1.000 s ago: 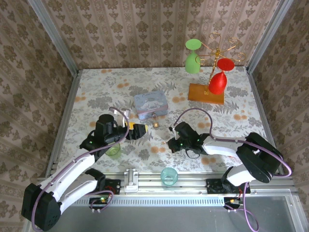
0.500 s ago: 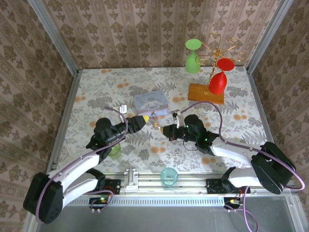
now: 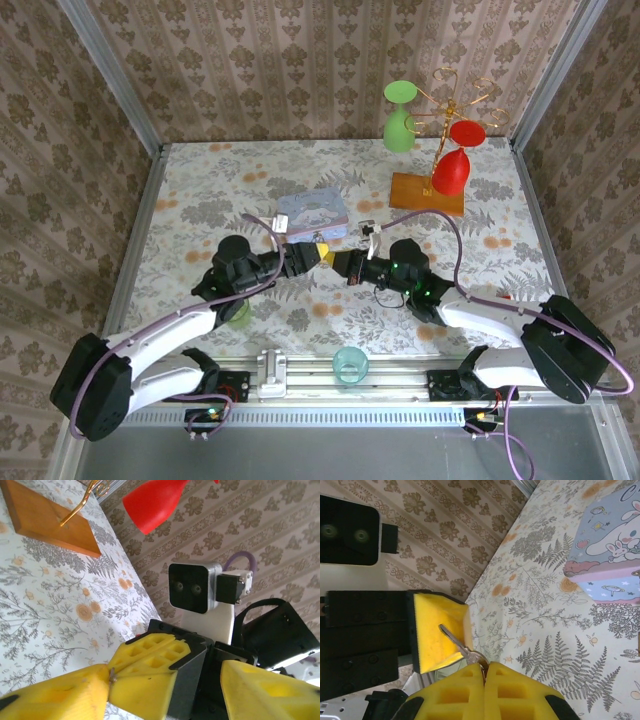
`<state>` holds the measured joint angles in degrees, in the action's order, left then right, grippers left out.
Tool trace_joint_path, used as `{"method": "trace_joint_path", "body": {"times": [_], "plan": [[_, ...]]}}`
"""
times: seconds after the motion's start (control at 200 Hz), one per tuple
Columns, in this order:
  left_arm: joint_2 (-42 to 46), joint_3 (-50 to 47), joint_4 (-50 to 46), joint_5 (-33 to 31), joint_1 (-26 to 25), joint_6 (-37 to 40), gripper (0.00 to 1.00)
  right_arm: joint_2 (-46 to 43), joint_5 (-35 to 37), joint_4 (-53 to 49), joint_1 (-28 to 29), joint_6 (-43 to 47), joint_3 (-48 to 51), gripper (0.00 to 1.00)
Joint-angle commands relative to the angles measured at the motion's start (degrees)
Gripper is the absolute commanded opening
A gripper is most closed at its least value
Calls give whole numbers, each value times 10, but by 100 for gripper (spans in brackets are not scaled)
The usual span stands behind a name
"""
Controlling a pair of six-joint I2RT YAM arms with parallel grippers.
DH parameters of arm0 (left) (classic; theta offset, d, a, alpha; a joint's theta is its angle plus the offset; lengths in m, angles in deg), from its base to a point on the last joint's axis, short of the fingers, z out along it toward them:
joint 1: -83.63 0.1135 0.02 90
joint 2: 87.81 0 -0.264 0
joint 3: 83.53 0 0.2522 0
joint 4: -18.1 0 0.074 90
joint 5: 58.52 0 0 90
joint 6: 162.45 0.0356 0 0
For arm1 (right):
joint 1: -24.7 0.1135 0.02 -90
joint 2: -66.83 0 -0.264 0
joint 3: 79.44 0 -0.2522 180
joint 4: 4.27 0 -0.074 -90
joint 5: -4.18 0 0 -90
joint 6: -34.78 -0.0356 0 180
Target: Unlock the padlock with the key
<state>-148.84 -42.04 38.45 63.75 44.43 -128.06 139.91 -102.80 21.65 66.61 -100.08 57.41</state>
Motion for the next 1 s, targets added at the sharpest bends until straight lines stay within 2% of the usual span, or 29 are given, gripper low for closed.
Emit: {"method": "trace_joint_path", "body": {"times": [0.0, 0.165, 0.295, 0.405, 0.49, 0.7, 0.91, 0.995], "plan": [[8, 22, -54, -16, -2, 47, 57, 0, 2, 26, 5, -9, 9, 0], [18, 45, -179, -65, -5, 114, 52, 1, 0, 15, 11, -5, 9, 0], [19, 38, -157, -71, -6, 114, 45, 5, 4, 10, 14, -7, 11, 0], [13, 28, -103, -59, -5, 92, 40, 15, 7, 15, 17, -10, 10, 0], [7, 35, -102, -49, -6, 91, 31, 23, 18, 18, 21, -16, 10, 0], [-2, 33, -106, -48, -5, 87, 19, 40, 22, 45, 26, -25, 13, 0], [-7, 28, -125, -62, -6, 89, 18, 44, 35, 58, 34, -34, 20, 0], [2, 35, -158, -81, -8, 107, 24, 45, 40, 51, 34, -35, 20, 0]]}}
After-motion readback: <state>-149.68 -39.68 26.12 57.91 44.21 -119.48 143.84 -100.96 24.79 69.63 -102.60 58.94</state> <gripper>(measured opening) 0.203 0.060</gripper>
